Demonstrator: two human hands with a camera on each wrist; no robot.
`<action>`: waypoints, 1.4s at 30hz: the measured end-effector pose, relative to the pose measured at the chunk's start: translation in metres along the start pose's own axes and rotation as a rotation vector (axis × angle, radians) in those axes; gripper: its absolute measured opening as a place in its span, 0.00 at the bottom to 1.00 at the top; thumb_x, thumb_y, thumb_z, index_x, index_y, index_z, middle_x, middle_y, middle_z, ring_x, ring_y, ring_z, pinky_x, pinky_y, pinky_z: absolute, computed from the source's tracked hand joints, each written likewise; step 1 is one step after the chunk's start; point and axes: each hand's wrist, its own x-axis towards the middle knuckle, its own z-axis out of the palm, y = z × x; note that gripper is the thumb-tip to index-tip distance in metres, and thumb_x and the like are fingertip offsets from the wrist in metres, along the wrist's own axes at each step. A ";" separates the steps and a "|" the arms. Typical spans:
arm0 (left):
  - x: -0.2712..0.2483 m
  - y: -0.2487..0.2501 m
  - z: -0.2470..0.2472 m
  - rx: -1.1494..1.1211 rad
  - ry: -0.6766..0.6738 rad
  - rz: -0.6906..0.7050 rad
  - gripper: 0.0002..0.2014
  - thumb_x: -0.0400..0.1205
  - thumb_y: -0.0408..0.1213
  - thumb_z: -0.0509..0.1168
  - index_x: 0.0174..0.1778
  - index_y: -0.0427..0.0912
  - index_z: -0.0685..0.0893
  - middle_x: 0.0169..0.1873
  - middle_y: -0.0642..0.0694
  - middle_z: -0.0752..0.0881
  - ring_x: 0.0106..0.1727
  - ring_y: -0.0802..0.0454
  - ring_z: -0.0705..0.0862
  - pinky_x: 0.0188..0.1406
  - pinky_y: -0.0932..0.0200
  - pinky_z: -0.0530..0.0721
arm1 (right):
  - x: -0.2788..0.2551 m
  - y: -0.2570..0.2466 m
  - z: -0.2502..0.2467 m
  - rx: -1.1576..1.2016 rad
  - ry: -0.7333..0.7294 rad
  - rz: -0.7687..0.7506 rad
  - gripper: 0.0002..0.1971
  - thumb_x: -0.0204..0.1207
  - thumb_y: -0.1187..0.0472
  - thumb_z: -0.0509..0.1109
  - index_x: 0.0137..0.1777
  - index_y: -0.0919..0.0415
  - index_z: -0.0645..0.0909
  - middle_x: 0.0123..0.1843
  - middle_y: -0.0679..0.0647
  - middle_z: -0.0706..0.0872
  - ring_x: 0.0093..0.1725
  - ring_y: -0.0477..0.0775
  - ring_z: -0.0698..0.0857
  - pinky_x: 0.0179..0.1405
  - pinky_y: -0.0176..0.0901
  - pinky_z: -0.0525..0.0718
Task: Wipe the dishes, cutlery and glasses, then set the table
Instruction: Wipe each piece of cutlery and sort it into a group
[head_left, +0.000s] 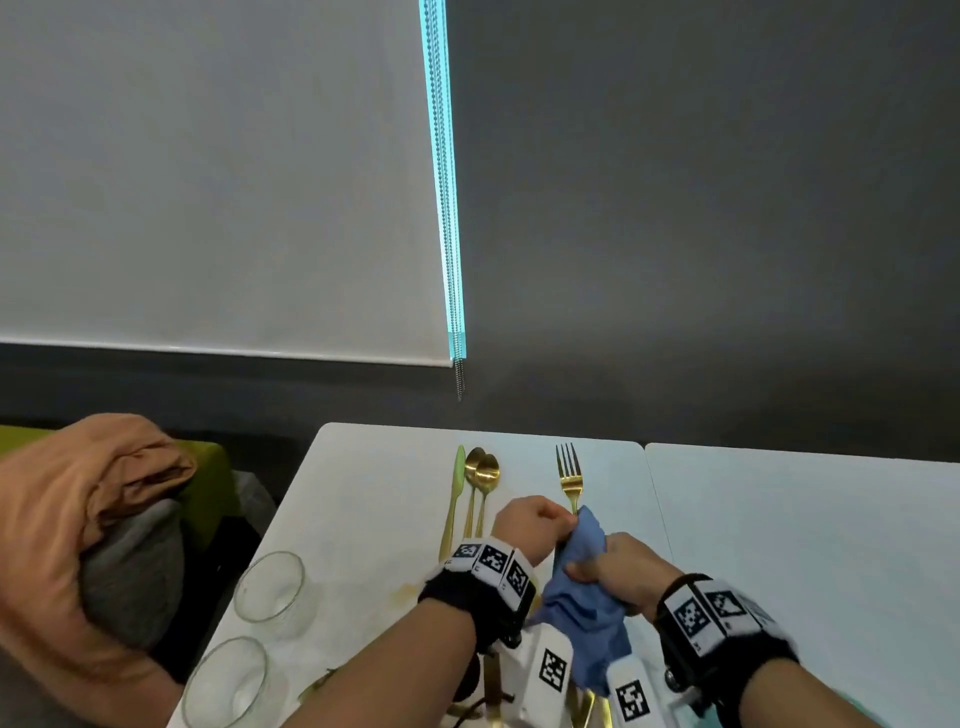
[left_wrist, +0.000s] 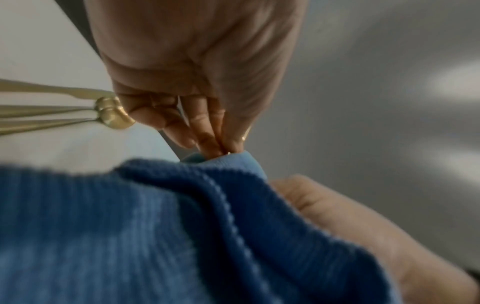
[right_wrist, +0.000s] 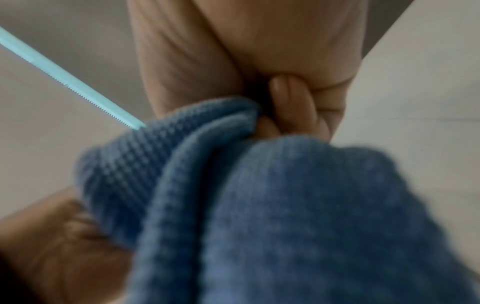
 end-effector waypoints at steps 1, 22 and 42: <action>0.004 -0.001 -0.002 -0.001 -0.040 -0.022 0.14 0.82 0.41 0.64 0.57 0.37 0.87 0.57 0.40 0.88 0.42 0.52 0.81 0.43 0.60 0.82 | 0.001 -0.004 0.003 0.001 0.006 0.006 0.11 0.73 0.56 0.72 0.40 0.62 0.75 0.30 0.55 0.77 0.24 0.49 0.73 0.19 0.34 0.68; 0.113 -0.071 -0.034 0.120 0.012 -0.232 0.15 0.84 0.41 0.60 0.63 0.39 0.84 0.61 0.40 0.86 0.64 0.43 0.83 0.64 0.53 0.78 | 0.038 0.000 0.011 -0.167 0.202 0.192 0.13 0.76 0.53 0.69 0.35 0.60 0.76 0.41 0.55 0.80 0.44 0.54 0.79 0.30 0.36 0.73; 0.103 -0.091 -0.014 0.579 0.148 -0.153 0.13 0.81 0.49 0.63 0.57 0.48 0.83 0.52 0.45 0.88 0.58 0.44 0.83 0.60 0.53 0.71 | -0.032 0.068 -0.013 0.389 0.414 0.250 0.11 0.73 0.58 0.75 0.45 0.67 0.81 0.41 0.60 0.85 0.38 0.55 0.82 0.32 0.41 0.76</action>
